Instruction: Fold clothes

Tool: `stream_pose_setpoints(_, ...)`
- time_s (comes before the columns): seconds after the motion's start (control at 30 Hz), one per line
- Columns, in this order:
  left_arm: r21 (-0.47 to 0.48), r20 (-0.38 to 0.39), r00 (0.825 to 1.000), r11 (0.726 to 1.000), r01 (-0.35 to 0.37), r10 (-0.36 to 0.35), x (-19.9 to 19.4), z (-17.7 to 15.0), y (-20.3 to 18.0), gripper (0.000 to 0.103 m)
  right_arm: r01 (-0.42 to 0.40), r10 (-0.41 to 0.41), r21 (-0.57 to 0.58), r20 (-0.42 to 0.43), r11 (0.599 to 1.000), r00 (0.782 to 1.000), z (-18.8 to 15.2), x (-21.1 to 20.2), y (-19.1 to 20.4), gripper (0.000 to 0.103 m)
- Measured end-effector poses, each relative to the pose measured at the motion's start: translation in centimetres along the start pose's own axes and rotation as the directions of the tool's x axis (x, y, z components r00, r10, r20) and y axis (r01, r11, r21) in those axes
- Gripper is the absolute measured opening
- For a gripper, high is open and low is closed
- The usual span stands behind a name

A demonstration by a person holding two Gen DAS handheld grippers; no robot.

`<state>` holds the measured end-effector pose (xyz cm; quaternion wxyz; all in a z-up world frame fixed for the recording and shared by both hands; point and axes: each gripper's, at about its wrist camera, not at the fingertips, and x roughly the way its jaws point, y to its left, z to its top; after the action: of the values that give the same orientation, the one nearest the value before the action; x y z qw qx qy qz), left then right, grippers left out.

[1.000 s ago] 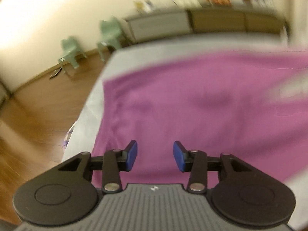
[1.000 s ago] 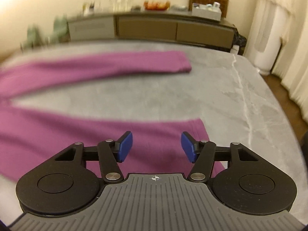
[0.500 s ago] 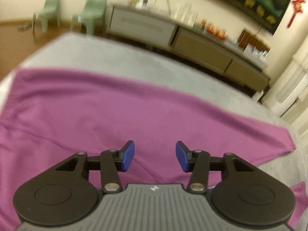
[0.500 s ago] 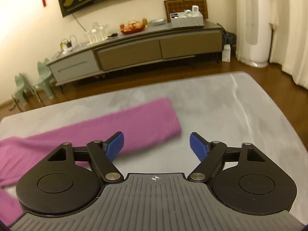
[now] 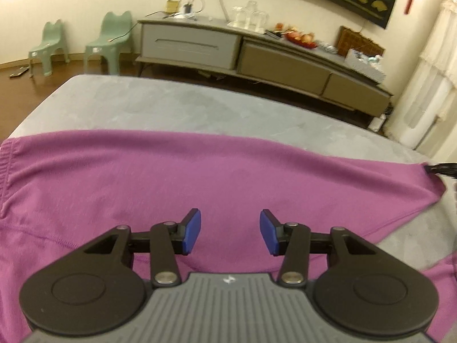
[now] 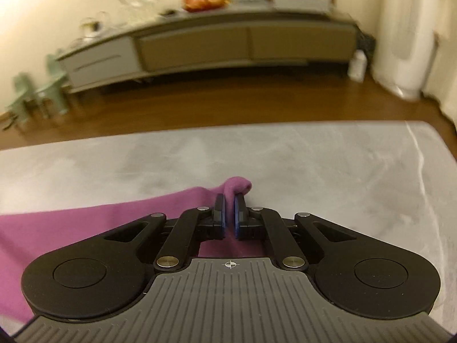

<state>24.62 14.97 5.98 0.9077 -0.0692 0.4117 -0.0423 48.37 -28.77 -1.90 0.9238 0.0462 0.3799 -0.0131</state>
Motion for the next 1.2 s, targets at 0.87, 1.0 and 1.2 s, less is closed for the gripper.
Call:
stream_pose_setpoints(0.87, -0.238, -0.075, 0.967, 0.946, 0.221, -0.245, 2.9, 1.2, -1.9, 0.05, 0.004, -0.002, -0.042, 0.045, 0.999, 0.999, -19.1, -20.3, -0.8, 0.056)
stream_pose_setpoints(1.0, -0.247, -0.073, 0.964, 0.941, 0.23, -0.255, 2.9, 1.3, -2.1, 0.05, 0.014, -0.023, 0.163, 0.056, 0.987, 0.998, -19.6, -21.9, -1.8, 0.056)
stream_pose_setpoints(1.2, -0.239, -0.078, 0.963, 0.942, 0.234, -0.259, 2.9, 1.3, -2.8, 0.051, -0.258, 0.236, 0.572, 0.114, 0.779, 0.965, -21.5, -21.7, -3.3, 0.06)
